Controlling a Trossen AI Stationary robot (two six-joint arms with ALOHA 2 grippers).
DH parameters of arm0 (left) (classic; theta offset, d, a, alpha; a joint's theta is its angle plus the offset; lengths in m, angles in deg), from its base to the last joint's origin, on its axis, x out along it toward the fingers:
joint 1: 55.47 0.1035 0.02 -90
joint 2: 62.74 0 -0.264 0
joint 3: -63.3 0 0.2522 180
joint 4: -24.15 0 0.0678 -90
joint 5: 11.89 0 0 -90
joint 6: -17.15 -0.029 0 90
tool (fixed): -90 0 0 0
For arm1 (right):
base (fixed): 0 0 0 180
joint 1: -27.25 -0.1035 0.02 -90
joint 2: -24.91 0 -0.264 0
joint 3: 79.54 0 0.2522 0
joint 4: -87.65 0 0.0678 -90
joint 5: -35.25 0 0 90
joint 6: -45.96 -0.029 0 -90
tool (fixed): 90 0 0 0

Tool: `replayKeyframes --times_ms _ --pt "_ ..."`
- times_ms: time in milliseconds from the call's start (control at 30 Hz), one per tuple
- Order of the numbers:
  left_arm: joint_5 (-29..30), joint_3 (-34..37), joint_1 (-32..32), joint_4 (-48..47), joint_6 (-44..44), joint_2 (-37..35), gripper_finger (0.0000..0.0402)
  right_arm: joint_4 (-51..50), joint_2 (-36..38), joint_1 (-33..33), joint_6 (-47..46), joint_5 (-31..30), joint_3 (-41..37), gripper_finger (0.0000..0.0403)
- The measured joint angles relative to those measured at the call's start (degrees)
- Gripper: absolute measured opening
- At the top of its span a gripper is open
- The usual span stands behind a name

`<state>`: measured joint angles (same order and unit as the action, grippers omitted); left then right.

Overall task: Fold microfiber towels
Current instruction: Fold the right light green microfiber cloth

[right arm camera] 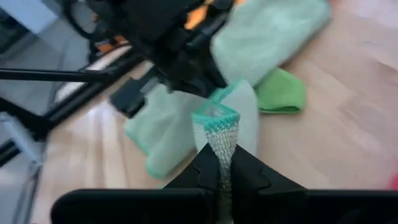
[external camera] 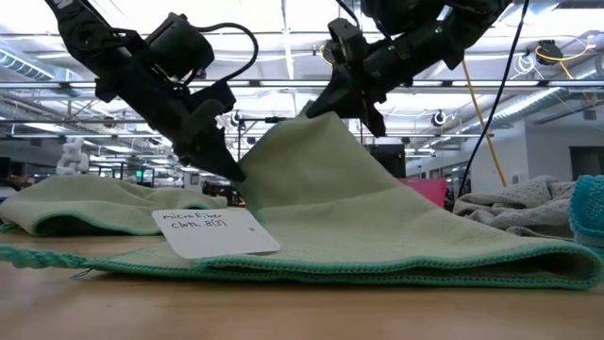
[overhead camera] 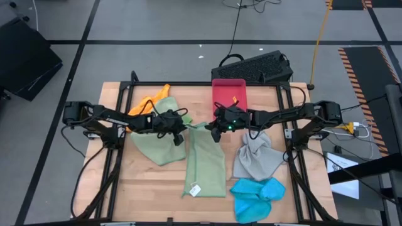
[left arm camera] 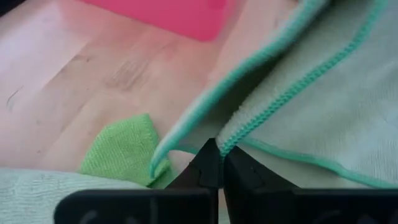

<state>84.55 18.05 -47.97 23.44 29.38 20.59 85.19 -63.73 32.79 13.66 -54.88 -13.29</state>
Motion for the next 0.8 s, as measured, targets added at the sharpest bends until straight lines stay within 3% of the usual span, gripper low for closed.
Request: replayKeyframes --times_ms 167,400,600,800 --pt "0.1 0.0 0.0 -1.0 1.9 0.0 0.0007 -5.1 0.0 0.0 0.6 -3.1 0.0 0.0061" --pt "1.9 0.0 0.1 -2.5 1.2 0.0 0.0004 -6.9 0.0 0.0 3.7 -3.1 0.0 0.0111" --pt "4.2 0.0 0.4 -2.6 1.0 0.0 0.0013 -6.9 0.0 0.0 5.4 -4.7 0.0 0.0135" --pt "4.2 0.0 2.0 -2.5 1.7 0.0 0.0004 -7.7 0.0 -0.3 -0.2 -5.8 0.0 0.0148"
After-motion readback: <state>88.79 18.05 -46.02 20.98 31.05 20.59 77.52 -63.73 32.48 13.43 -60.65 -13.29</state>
